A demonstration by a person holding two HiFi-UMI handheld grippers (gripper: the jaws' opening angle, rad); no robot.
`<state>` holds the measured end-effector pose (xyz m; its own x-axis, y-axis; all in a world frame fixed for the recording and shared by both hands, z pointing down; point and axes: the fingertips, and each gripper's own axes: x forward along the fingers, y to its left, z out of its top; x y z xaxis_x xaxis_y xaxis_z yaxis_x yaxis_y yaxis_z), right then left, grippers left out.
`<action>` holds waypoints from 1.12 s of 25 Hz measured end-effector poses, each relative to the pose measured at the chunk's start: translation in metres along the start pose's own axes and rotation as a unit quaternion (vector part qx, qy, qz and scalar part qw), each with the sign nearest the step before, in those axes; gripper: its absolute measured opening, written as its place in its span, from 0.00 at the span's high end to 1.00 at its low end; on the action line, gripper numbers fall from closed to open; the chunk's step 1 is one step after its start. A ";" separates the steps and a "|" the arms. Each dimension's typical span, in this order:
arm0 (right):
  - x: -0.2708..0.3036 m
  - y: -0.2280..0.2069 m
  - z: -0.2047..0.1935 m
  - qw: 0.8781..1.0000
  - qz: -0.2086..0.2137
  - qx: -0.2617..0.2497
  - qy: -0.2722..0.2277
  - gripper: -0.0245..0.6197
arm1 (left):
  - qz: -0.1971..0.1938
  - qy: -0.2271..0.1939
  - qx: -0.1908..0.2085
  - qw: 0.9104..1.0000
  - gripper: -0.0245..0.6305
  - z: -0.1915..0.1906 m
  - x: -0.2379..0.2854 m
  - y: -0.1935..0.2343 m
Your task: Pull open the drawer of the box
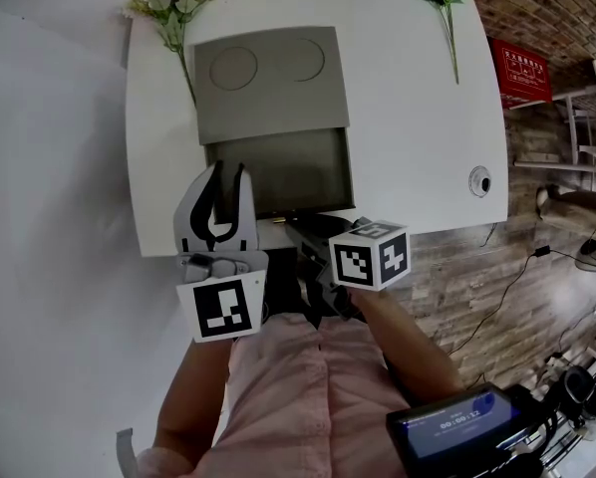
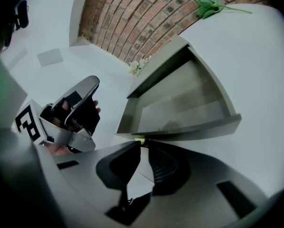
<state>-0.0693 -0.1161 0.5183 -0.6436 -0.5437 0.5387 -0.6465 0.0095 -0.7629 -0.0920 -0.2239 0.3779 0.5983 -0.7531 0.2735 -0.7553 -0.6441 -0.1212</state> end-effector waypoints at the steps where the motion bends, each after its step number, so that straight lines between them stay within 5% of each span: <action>1: 0.000 0.000 -0.001 1.000 -0.001 -0.001 0.000 0.87 | 0.000 0.000 -0.001 1.000 0.82 -0.001 -0.001 0.000; 28: -0.012 0.007 -0.027 1.000 0.006 0.002 0.009 0.87 | -0.002 -0.002 0.009 1.000 0.82 0.008 -0.020 -0.013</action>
<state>-0.0767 -0.0870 0.5161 -0.6585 -0.5277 0.5366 -0.6379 0.0130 -0.7700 -0.0917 -0.2017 0.3663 0.6022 -0.7511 0.2707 -0.7479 -0.6494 -0.1379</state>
